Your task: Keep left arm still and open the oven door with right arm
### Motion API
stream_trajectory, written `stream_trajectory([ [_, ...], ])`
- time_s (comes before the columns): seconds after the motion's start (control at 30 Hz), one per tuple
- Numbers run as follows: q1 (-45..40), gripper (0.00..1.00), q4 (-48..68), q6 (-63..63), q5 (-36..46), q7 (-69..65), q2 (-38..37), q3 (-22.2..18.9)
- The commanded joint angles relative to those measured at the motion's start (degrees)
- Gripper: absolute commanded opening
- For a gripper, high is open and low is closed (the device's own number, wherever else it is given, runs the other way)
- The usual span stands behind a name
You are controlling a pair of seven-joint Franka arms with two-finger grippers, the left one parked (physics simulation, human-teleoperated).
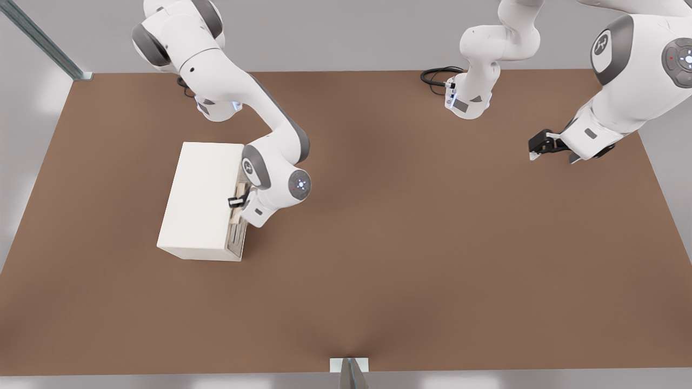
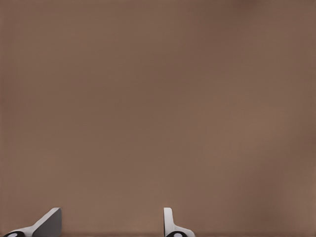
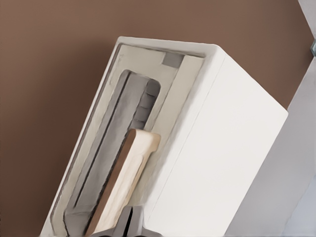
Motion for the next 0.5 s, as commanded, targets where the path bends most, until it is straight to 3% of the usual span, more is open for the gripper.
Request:
stream_trajectory([
  [0.0,0.0,0.21,-1.2,0.8,0.5,12.4,-0.3,0.0],
  [0.47,-0.8,0.21,-4.1,0.9,0.2,11.1,-0.2,0.0],
])
